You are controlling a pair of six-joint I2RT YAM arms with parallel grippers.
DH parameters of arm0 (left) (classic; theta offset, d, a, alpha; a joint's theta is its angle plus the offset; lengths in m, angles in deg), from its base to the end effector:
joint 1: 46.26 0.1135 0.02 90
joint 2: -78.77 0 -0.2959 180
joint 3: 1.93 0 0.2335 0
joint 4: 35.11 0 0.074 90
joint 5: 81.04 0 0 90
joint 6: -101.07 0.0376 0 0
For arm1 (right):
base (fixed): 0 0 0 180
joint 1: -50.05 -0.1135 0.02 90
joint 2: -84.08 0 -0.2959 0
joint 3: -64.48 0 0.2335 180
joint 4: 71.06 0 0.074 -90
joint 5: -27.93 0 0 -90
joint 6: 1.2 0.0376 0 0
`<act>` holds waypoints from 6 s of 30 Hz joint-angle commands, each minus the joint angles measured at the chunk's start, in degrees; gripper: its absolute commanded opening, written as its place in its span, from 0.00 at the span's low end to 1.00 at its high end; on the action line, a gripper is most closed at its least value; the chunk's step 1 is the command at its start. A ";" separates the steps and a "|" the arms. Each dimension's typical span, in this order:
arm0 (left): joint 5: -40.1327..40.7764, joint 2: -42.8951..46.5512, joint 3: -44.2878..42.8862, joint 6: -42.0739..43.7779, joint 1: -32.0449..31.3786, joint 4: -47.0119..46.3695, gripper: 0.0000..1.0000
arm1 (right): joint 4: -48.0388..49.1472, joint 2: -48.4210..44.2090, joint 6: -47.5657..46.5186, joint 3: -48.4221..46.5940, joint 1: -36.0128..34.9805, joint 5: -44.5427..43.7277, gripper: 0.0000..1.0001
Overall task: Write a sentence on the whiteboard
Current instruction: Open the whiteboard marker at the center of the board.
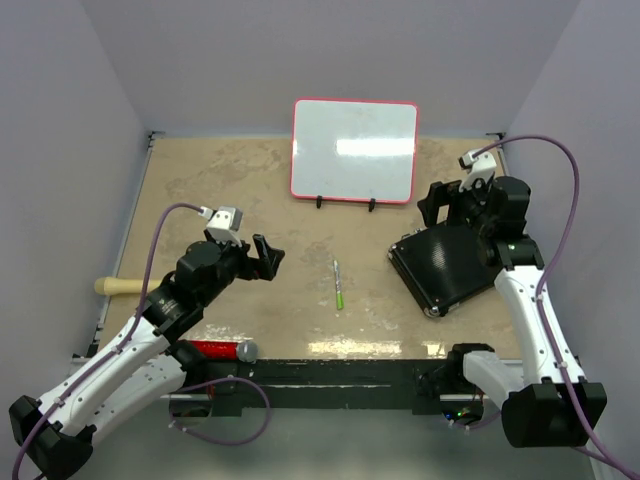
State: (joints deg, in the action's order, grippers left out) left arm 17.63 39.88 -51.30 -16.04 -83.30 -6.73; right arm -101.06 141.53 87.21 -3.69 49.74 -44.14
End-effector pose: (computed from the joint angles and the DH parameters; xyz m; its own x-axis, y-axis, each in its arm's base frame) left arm 0.1033 -0.0708 0.3076 -0.4376 -0.2342 -0.8682 0.3163 0.8637 -0.3924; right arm 0.1938 0.0126 0.3701 -0.3218 -0.0281 -0.9464 -0.3048 0.9494 0.0754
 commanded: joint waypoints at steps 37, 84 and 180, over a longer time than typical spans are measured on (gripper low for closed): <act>12.25 -43.78 -23.87 -28.79 -31.17 13.31 0.88 | -4.58 -6.12 -20.31 5.99 0.14 25.49 0.99; 7.15 -68.34 -33.38 -8.76 -24.40 14.30 0.00 | -5.27 -6.74 -21.97 6.26 2.43 28.11 0.99; -26.07 -32.21 -5.34 24.83 -16.84 -26.94 0.00 | -39.02 26.57 -60.47 -8.25 -17.26 58.27 0.23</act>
State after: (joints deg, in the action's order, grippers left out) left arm -7.20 7.09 -57.20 9.18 -100.65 -29.81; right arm -140.62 168.13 26.17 -12.04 32.80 11.27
